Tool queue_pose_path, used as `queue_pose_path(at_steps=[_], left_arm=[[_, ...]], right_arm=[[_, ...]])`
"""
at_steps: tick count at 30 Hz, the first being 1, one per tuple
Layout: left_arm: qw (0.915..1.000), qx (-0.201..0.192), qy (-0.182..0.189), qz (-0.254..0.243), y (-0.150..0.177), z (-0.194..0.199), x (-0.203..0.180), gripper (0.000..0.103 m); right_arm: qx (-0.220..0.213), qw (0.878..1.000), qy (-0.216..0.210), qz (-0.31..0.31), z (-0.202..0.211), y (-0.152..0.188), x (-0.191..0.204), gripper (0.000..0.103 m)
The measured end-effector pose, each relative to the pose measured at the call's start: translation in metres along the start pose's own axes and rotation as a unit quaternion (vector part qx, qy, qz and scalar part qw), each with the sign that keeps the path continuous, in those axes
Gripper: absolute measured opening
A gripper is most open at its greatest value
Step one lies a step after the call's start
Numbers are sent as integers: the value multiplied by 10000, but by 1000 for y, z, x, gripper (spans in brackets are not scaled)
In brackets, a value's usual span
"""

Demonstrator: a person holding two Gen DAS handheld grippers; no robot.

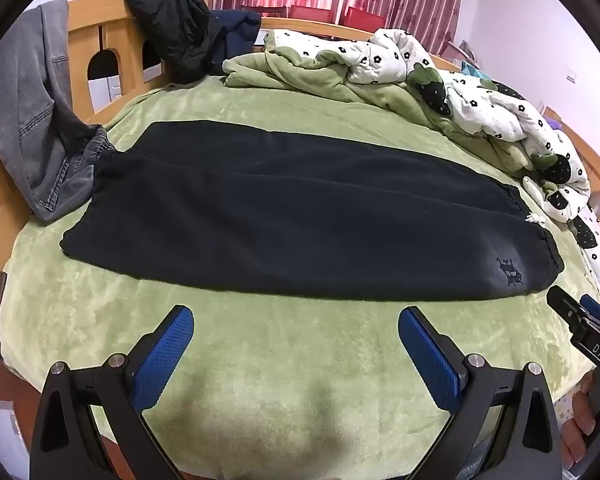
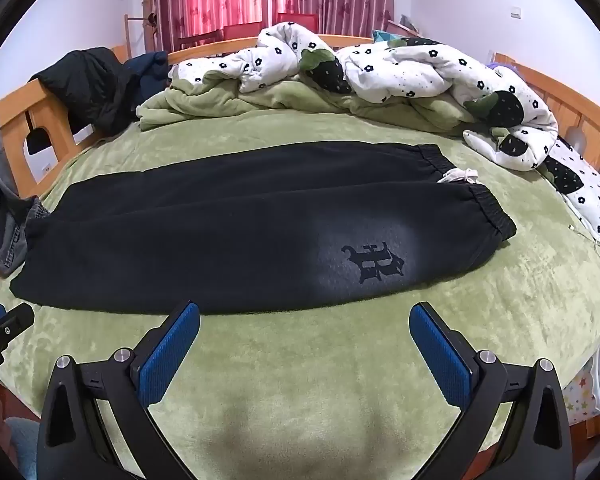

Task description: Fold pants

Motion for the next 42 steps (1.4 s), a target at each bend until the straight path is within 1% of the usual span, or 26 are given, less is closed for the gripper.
queue_pose_path(at_steps=[4,5,8,15,19,21,25,30,42], left_arm=[[10000,-31,-54,24,-1,-2,1,103],[10000,-66,2,22,-2,3,-3,103],[10000,-91,-12,9,-1,4,-5,103],[10000,-49,-6,23,-2,3,-7,103],[10000,-61,37,30,0,3,-1,103],[10000,-49,41,28,-1,4,-1,103],[10000,-50,42,31,-2,4,-1,103],[10000,-45,48,28,0,4,0,103],[10000,-50,52,15,0,4,-1,103]], right_arm=[[-15,10000,-60,-54,0,0,1,103],[-30,9999,-70,-70,0,0,1,103],[-31,9999,-70,-65,1,0,1,103],[-27,9999,-78,-73,1,0,0,103],[-24,9999,-88,-77,1,0,0,103],[-20,9999,-92,-80,0,0,-6,103],[23,9998,-139,-119,-6,1,-3,103],[16,9998,-159,-142,-2,0,0,103],[15,9996,-213,-186,-7,5,-4,103]])
Point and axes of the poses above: each gripper's, at about its wrist camera, not at the fingertips, and z roughly against the way its jaws point, x to its left, y to its underside, the point moved 10 cm from there along -z, roughly the way its jaws point, and after that the axes turned 13 degrees about z, right-handed, at the moved point
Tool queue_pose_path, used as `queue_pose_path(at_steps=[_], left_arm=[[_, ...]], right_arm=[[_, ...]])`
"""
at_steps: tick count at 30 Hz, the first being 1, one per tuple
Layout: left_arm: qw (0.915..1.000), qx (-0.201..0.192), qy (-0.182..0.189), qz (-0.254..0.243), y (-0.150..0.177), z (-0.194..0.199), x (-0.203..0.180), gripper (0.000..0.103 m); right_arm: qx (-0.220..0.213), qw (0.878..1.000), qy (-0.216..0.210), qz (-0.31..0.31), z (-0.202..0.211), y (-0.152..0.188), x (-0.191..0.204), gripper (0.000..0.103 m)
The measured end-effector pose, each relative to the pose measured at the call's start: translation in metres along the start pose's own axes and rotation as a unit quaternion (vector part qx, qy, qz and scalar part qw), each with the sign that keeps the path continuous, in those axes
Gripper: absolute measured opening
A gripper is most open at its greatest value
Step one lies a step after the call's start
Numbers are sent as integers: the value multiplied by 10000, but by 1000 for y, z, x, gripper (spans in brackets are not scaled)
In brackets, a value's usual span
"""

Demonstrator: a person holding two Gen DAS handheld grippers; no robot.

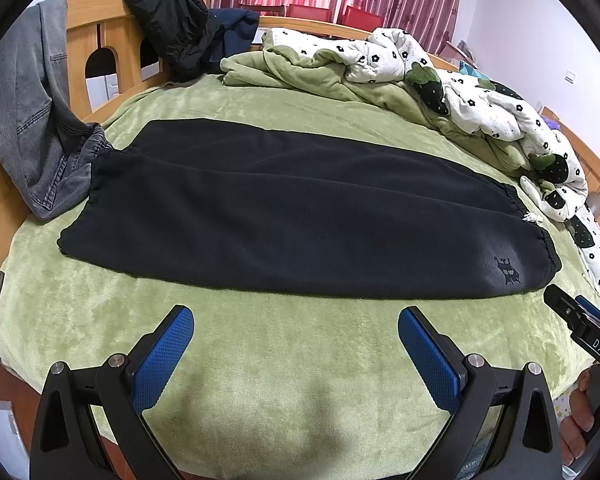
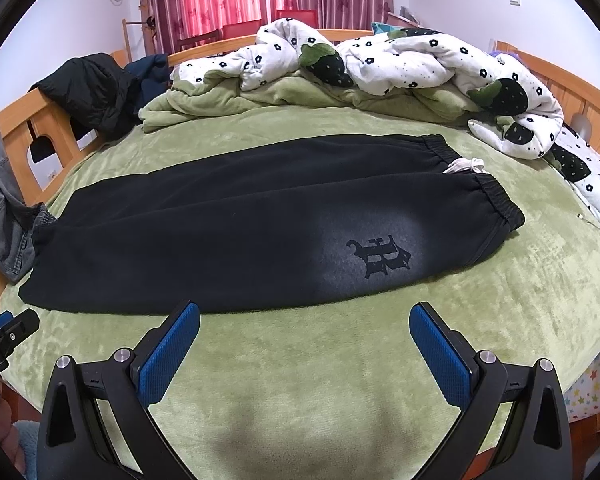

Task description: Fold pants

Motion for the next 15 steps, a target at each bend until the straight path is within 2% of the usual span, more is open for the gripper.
queue_pose_path(at_steps=[15], left_arm=[[10000,-2,-12,2,1,0,0,103]], right_arm=[[9,10000,-16,-10,-1,1,0,103]])
Point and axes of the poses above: each gripper's, at about its wrist camera, not at the fingertips, and z roughly against the way its jaws point, x to its left, y to its underside, the point moved 10 cm from there along -z, roughly the way its jaws point, and after that the axes turned 13 degrees about z, right-handed, at the moved point
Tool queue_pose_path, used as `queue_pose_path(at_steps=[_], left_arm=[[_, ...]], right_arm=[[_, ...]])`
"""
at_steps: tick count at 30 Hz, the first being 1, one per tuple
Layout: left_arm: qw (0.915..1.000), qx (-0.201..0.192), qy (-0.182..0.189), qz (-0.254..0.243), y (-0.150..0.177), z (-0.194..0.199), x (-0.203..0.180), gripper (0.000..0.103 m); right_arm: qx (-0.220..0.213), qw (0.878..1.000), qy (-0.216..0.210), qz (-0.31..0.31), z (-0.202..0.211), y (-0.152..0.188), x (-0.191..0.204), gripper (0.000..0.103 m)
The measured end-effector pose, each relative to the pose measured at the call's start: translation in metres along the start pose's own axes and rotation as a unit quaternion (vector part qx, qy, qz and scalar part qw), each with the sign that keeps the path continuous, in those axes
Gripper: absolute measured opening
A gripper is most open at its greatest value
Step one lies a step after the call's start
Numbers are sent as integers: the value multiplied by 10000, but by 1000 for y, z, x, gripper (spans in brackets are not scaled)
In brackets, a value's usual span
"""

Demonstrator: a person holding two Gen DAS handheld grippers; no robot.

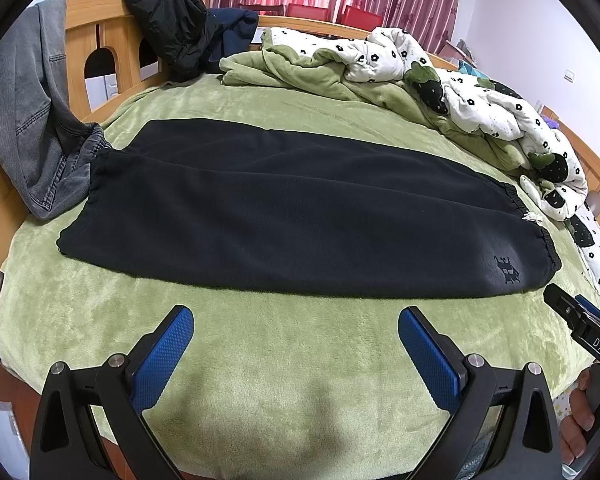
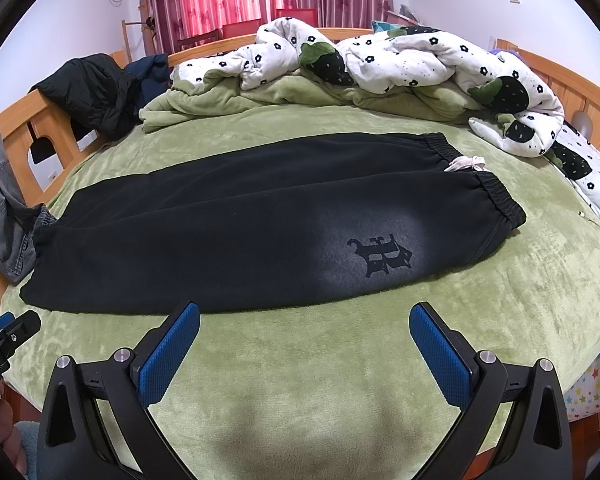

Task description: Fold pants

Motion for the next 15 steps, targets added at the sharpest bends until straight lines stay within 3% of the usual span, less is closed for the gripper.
queue_pose_path(at_steps=[15], left_arm=[[9998,-37,-31,-172,2,0,-4,103]], right_arm=[[5,10000,-8,1,0,-1,0,103]])
Point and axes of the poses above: each gripper's, at about its wrist camera, not at the fingertips, and z roughly against the way its jaws point, x to its left, y to its underside, the point moved 10 cm from there along -z, roughly the way its jaws point, and after that the axes turned 13 degrees about z, right-handed, at the moved point
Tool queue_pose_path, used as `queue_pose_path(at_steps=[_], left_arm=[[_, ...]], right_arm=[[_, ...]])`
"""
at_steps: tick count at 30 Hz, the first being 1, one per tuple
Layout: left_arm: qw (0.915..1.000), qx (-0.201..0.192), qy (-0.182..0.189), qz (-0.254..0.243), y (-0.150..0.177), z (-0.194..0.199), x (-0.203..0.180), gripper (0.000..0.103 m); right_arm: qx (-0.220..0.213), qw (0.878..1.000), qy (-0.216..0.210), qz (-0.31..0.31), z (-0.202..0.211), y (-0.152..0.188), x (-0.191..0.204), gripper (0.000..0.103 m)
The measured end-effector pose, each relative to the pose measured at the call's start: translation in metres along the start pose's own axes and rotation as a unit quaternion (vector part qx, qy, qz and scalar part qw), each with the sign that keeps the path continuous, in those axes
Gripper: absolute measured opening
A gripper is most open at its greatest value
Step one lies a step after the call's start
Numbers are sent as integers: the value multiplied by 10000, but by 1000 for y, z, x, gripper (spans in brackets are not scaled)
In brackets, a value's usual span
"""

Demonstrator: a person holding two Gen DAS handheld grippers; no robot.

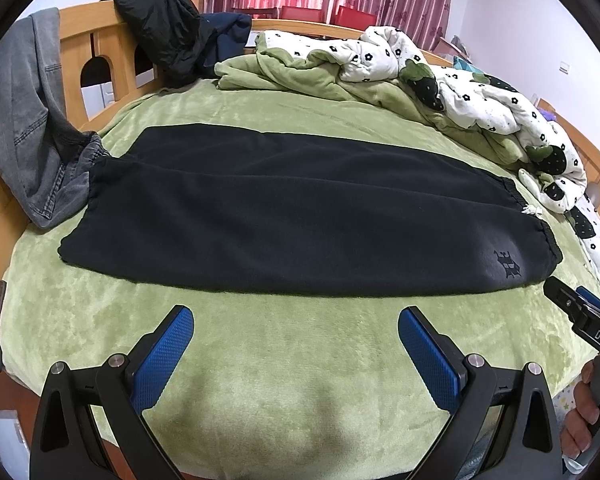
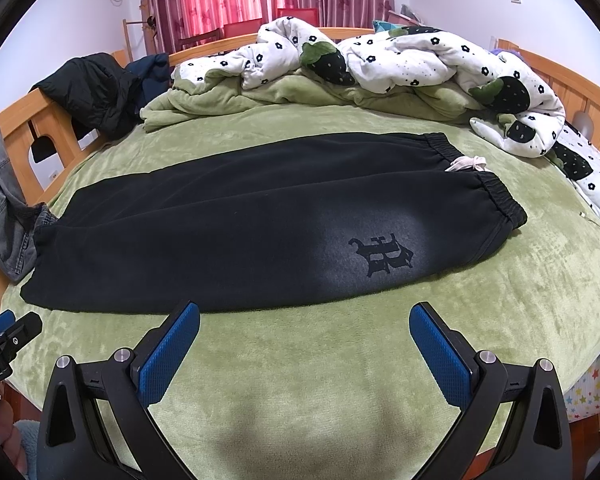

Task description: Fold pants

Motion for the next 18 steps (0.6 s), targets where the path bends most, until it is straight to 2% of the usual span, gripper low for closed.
queue_pose_path(at_steps=[18], left_arm=[[9998,9,116,136,-2,1,3,103]], right_arm=[[-47,10000,-9,-79,0,2,3,103]])
Point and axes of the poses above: each gripper's, at about its wrist camera, not at the fingertips, and z roughly against the way its jaws point, x to its left, y to its underside, the point moved 10 cm from there along -z, roughly the way its jaws point, and after that the axes turned 13 degrees about z, right-handed, at the moved point
